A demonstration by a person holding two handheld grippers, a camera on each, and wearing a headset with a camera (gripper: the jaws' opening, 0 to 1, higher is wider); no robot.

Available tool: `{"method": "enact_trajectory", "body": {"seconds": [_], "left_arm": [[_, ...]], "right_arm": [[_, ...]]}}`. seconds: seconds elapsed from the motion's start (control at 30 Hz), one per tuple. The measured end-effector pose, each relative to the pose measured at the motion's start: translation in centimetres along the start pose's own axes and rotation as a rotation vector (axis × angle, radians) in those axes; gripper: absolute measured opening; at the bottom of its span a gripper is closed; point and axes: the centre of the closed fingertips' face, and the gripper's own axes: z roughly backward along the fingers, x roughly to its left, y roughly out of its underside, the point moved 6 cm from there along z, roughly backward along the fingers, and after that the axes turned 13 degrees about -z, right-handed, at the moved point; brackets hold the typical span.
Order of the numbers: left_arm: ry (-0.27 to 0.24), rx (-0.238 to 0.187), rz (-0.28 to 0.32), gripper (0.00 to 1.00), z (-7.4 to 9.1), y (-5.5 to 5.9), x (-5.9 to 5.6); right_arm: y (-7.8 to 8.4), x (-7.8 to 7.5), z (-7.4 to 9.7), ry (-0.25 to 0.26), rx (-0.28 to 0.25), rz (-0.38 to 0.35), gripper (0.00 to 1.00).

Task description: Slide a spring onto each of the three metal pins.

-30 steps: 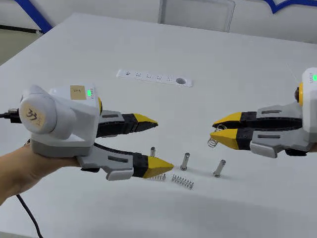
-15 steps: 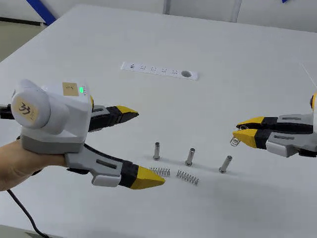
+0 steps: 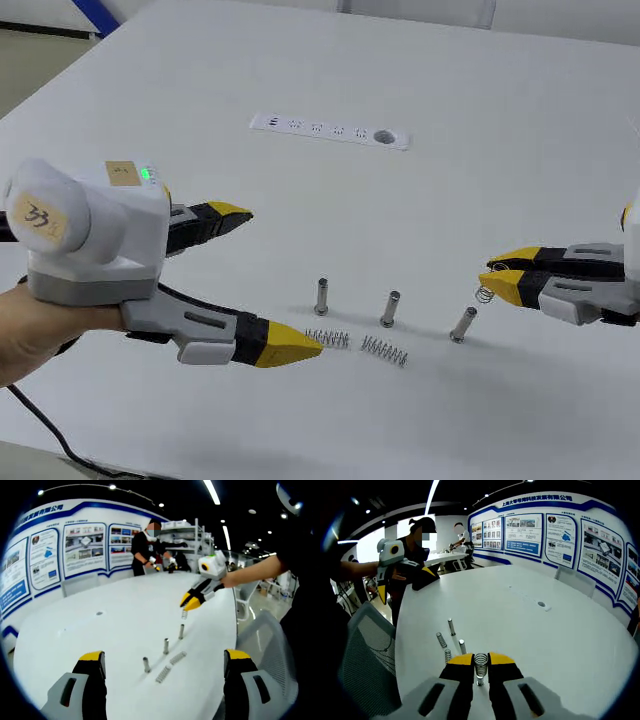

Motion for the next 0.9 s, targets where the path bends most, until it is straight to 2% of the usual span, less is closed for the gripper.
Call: {"method": "enact_trajectory", "body": {"seconds": [0.4, 0.9], "left_arm": [[0.006, 0.026, 0.042, 1.00, 0.2, 1.1, -0.8], [0.007, 0.035, 0.060, 1.00, 0.6, 1.3, -0.8]], "right_arm": [[0.9, 0.0, -1.0, -0.005, 0.018, -0.004, 0.11], [2.1, -0.1, -2.2, 0.004, 0.054, -0.012, 0.11]]}}
